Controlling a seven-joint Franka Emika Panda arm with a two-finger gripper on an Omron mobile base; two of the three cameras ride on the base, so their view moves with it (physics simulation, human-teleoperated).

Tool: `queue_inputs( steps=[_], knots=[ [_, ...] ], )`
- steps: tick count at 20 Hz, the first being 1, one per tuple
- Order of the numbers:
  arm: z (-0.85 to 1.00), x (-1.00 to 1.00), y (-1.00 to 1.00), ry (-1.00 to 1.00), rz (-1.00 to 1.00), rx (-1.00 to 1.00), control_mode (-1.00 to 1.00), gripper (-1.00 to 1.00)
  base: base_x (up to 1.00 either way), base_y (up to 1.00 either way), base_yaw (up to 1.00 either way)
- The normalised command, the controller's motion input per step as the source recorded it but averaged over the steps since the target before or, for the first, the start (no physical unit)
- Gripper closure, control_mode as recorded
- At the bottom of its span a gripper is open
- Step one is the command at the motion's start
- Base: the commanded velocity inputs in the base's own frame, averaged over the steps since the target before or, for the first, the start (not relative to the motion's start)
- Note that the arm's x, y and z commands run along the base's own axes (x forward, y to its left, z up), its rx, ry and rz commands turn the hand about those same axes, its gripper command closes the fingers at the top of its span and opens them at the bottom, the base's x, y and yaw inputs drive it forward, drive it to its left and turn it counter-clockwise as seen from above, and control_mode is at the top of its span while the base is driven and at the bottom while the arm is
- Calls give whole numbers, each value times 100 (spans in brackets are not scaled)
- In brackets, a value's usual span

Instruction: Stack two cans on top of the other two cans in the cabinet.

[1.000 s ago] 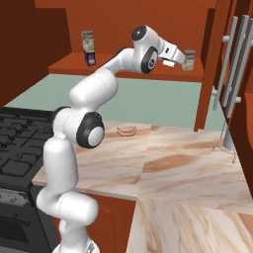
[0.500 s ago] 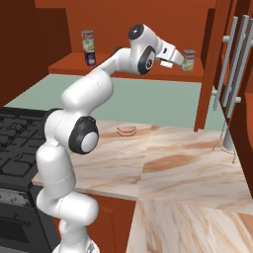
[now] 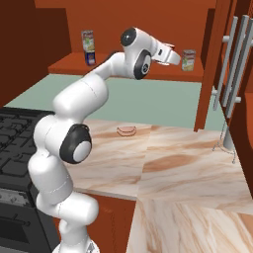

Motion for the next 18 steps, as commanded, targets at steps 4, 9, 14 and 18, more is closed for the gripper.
queue_inputs(
  steps=[4, 9, 14, 18],
  knots=[
    [29, -7, 1, -15, -2, -8, -100, 100, 0, 0, 0],
    [35, -12, 5, -14, -2, -12, -100, 100, 0, 0, 0],
    [44, -23, 0, -1, -7, -6, -100, 100, 0, 0, 0],
    [36, -23, 0, 0, -10, -6, -100, 100, 0, 0, 0]
  ],
)
